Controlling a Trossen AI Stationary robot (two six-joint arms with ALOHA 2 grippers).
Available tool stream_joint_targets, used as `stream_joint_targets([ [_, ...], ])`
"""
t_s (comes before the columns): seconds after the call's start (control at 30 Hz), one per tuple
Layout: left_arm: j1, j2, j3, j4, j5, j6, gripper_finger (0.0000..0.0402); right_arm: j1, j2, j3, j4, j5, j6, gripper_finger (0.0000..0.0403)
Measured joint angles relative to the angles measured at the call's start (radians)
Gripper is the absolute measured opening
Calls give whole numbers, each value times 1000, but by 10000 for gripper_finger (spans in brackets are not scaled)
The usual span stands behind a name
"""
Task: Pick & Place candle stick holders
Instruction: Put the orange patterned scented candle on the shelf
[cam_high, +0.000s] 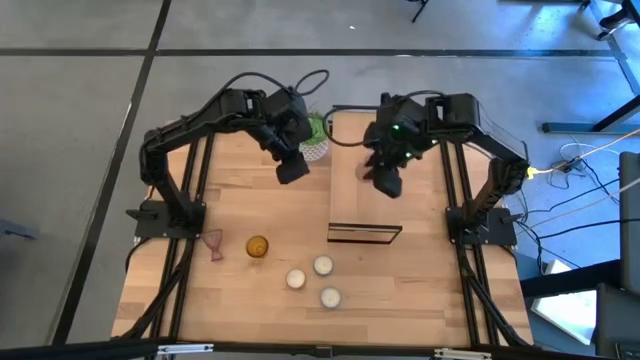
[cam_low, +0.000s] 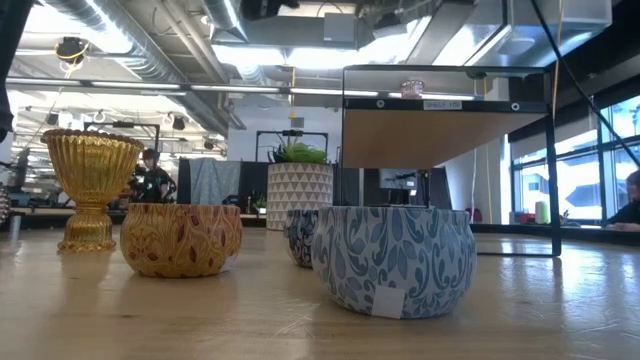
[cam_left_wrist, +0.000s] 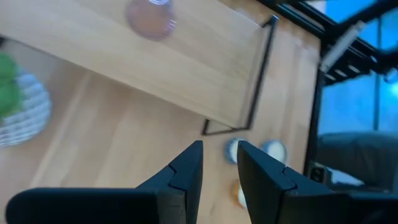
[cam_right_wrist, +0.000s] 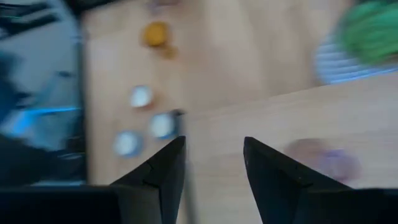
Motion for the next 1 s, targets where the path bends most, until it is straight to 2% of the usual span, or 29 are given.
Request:
stream_joint_targets([
  [0.13,-62,0,0,0,22,0,95,67,-14,0,0,-98,42,165],
  [0.27,-136,0,0,4,10,-45,95,169,-11,-1,0,-102,79,165],
  [0.37,-201,0,0,11,-61,-122,95,274,-12,0,0,-90,106,165],
  [0.7,-427,32,0,106,-392,-505,95,686,-12,-42,0,293,333,165],
  [0.9,-515,109,0,101,-405,-698,95,910,-12,-152,24,556,579,165],
  [1.0,-548,157,0,77,-368,-733,95,965,-15,-179,67,586,674,164],
])
